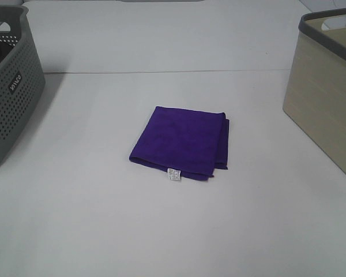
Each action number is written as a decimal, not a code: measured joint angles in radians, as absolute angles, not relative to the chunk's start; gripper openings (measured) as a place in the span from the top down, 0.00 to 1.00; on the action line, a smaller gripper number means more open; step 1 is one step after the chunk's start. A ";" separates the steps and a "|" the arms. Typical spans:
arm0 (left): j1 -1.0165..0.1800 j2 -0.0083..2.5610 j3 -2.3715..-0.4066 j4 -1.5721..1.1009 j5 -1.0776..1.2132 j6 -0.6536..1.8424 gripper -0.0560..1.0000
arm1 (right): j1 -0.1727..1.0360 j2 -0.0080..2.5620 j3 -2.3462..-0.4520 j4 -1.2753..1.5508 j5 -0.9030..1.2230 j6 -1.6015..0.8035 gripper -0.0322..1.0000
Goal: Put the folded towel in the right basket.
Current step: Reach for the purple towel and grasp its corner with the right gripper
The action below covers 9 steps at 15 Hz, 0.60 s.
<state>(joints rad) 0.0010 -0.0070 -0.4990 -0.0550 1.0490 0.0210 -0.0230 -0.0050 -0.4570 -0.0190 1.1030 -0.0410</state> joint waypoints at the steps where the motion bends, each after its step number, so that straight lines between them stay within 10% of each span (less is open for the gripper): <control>1: 0.001 -0.007 -0.499 -0.055 1.049 0.021 0.01 | -0.023 -0.005 -0.457 -0.019 1.103 -0.041 0.03; 9: 0.001 -0.007 -0.499 -0.055 1.049 0.021 0.01 | -0.023 -0.005 -0.457 -0.019 1.103 -0.041 0.03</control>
<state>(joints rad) 0.0010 -0.0070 -0.4990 -0.0550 1.0490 0.0210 -0.0230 -0.0050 -0.4570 -0.0190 1.1030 -0.0410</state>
